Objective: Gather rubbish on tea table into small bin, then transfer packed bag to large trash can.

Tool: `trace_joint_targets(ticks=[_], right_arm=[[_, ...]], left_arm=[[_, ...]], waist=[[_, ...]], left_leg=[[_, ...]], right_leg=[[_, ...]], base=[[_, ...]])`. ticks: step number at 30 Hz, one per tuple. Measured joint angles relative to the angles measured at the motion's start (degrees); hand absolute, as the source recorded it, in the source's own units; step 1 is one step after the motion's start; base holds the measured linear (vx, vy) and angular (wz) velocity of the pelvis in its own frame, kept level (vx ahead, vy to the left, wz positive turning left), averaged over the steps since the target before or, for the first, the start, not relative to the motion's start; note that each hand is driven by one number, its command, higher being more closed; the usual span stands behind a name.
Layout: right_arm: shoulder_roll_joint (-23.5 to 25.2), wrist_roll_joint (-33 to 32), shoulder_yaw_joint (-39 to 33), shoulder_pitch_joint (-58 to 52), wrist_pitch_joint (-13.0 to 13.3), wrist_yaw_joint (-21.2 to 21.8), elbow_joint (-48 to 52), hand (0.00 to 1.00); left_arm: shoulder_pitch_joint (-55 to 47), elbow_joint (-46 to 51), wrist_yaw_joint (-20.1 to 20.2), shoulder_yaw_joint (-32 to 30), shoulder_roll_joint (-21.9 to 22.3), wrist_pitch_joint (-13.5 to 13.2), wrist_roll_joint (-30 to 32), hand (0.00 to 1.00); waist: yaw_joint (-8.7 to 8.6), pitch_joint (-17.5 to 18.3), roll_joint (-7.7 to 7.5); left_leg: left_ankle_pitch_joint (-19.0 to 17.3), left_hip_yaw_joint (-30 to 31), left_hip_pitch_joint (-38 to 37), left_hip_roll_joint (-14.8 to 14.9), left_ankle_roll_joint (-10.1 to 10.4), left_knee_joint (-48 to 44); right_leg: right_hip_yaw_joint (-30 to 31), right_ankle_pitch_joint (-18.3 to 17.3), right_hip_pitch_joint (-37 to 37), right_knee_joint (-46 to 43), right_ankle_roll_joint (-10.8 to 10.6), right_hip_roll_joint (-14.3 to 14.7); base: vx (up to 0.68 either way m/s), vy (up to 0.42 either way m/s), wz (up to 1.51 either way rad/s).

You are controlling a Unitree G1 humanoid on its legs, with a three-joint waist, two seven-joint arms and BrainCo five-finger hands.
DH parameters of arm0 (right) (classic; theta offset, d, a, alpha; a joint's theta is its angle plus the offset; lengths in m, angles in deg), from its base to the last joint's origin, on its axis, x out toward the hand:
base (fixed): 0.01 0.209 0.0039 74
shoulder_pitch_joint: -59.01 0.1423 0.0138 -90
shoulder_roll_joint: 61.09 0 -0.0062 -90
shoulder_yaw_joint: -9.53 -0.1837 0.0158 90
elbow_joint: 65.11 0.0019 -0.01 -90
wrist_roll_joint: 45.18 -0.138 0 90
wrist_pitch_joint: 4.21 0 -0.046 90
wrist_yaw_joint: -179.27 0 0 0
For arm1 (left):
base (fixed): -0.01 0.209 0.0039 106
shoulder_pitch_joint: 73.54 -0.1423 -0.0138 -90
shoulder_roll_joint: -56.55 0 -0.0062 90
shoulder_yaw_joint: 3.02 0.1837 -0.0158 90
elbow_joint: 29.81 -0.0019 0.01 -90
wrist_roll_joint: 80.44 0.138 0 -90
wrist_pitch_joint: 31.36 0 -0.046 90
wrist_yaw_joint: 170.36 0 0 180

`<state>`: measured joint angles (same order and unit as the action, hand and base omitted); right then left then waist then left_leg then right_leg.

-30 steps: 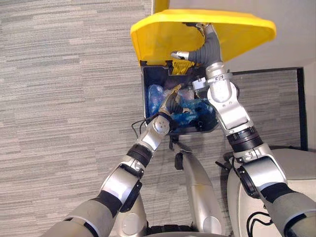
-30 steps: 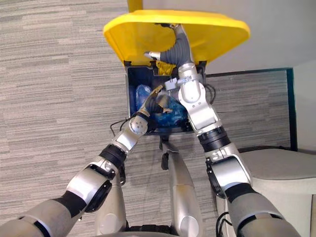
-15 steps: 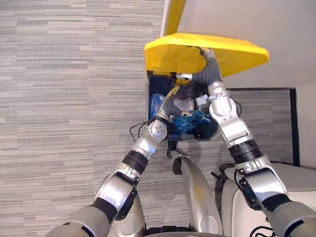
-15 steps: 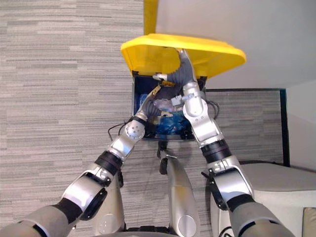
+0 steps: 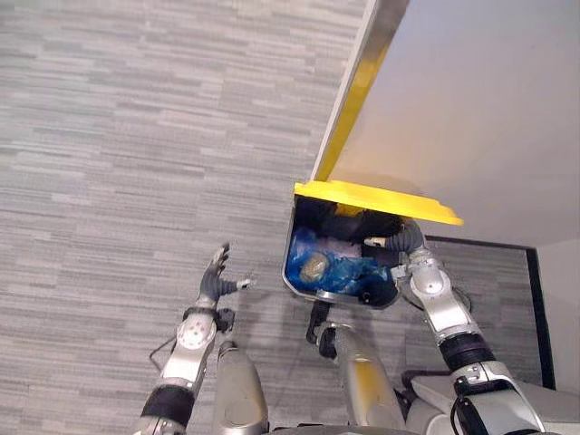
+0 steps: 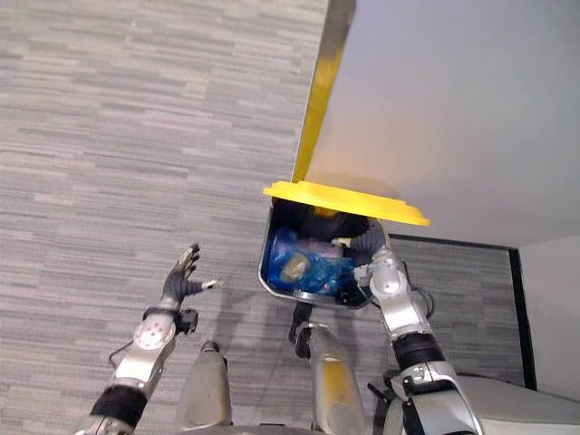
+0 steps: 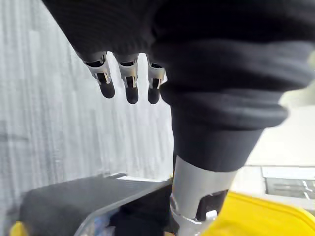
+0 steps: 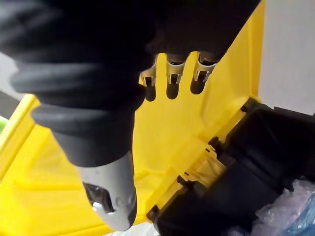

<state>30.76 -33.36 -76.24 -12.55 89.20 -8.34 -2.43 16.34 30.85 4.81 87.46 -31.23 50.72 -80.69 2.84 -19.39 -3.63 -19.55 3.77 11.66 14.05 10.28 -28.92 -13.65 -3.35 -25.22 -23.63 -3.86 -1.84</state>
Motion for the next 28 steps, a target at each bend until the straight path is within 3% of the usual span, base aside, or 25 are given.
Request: trace_joint_targets(ticks=[4,5,8,10,11,12,13,16,17,18,19,21,25,28], right_arm=[[2.5,0.0,0.0,-3.1,0.1,0.3,-0.9,0.0],[3.3,-0.1,0.0,-3.9,0.2,0.3,-0.9,0.0],[5.0,-0.7,-0.2,-7.0,0.2,0.6,-0.5,0.0],[6.6,-1.8,-1.1,-10.6,0.5,0.9,-0.1,0.0],[7.9,-3.0,-1.7,-12.5,0.5,1.4,0.4,0.0],[9.3,-3.7,-2.1,-15.6,0.5,1.8,1.5,0.0],[11.0,-4.6,-2.8,-18.7,0.5,2.1,1.8,0.0],[13.0,-5.0,-4.2,-25.2,0.6,2.7,1.9,0.0],[13.2,-5.0,-4.8,-27.2,0.6,2.8,1.9,0.0],[13.2,-5.0,-5.6,-27.9,0.5,2.8,1.7,0.0],[13.2,-5.0,-7.0,-29.3,0.3,2.7,1.6,0.0],[12.8,-5.0,-8.3,-29.9,0.5,2.6,0.0,0.0],[9.9,-5.0,-9.2,-28.1,0.2,2.4,-8.5,0.0],[9.7,-5.0,-10.7,-27.9,0.1,2.4,-10.7,0.0]], left_arm=[[-2.8,-5.7,1.1,-1.7,-0.2,0.3,1.4,0.0],[-3.5,-6.7,1.1,-2.1,-0.1,0.4,2.1,0.0],[-3.7,-8.7,0.9,-3.0,-0.1,0.6,2.7,0.0],[-3.8,-8.7,0.8,-3.6,0.0,0.6,3.0,0.0],[-3.9,-8.7,0.8,-4.0,0.7,0.5,3.2,0.0],[-4.2,-9.0,0.6,-5.0,0.9,0.8,3.2,0.0],[-5.2,-9.0,0.4,-5.2,1.0,1.0,3.2,0.0],[-7.7,-7.9,0.3,-5.1,2.1,1.2,3.2,0.0],[-8.0,-7.0,0.4,-5.1,3.0,1.3,3.2,0.0],[-7.6,-7.0,0.4,-5.2,3.5,1.6,3.2,0.0],[-7.6,-7.0,0.4,-5.2,5.0,1.8,3.2,0.0],[-8.7,-6.1,0.5,-5.1,7.6,1.8,3.2,0.0],[-7.8,-7.4,0.4,-5.2,10.3,1.8,3.1,0.0],[-7.7,-8.9,-0.1,-5.5,10.2,1.6,3.1,0.0]], waist=[[0.28,0.1,-0.08],[1.09,0.2,-0.17],[1.06,0.3,-0.49],[0.83,0.9,-1.43],[1.04,0.9,-1.29],[0.27,1.5,-2.41],[-0.61,1.9,-2.23],[-0.62,4.1,-3.86],[-0.52,4.8,-4.51],[-0.74,5.3,-4.99],[-0.61,6.0,-3.53],[-0.59,8.0,-4.02],[-0.76,10.5,0.46],[-0.85,11.3,1.8]], left_leg=[[-1.2,-0.7,-2.5,0.0,-1.0,-2.0],[-2.1,-1.9,-2.8,0.2,-1.3,-3.6],[-3.1,-3.7,-1.8,-0.5,-2.5,-6.9],[-2.9,-5.1,-1.0,-1.6,-3.7,-7.9],[-1.1,-7.0,-0.9,-1.0,-4.7,-5.7],[0.5,-7.5,-1.6,-0.9,-4.9,-3.8],[1.9,-8.1,-2.8,-1.0,-4.9,-1.6],[3.8,-9.7,-3.8,-1.0,-4.3,1.0],[4.3,-10.5,-2.1,-0.8,-3.8,1.0],[4.3,-10.6,-1.7,-0.5,-3.7,1.4],[5.5,-11.0,-1.7,0.2,-3.4,3.7],[9.1,-14.7,-3.1,-0.5,-2.5,8.9],[12.2,-13.3,-5.3,-0.1,-2.8,15.9],[15.1,-12.4,-7.7,-0.7,-3.1,19.9]], right_leg=[[3.4,0.8,3.3,1.9,0.7,1.7],[4.6,1.7,3.5,2.2,0.2,2.0],[6.4,5.4,4.5,5.1,-0.9,1.6],[7.6,8.5,5.0,9.1,-4.1,0.7],[7.4,5.9,3.6,7.3,-4.4,0.3],[6.8,2.1,0.3,-7.8,0.9,-0.9],[6.7,-0.6,0.2,-18.1,1.7,-1.8],[7.8,-3.7,4.7,-27.5,1.3,-3.6],[7.8,-6.9,5.9,-25.3,-0.4,-3.9],[7.3,-7.6,6.2,-23.0,-1.0,-3.5],[7.5,-8.3,8.3,-16.0,-1.8,-1.3],[9.4,-13.0,10.9,-7.2,3.0,-0.8],[9.8,-7.5,13.2,1.5,3.9,2.1],[9.9,-5.5,15.2,5.5,3.7,2.7]], base=[[-0.04,0.034,-0.14],[-0.08,0.125,-0.47],[-0.15,0.174,-0.35],[-0.24,0.196,-0.35],[-0.26,0.094,-0.39],[-0.28,0.086,-0.36],[-0.24,0.097,-0.21],[-0.09,-0.037,-0.28],[-0.16,-0.135,-0.31],[-0.17,-0.149,-0.33],[-0.11,-0.198,-0.53],[-0.06,-0.178,-0.62],[-0.06,-0.071,-0.26],[-0.01,-0.003,-0.05]])
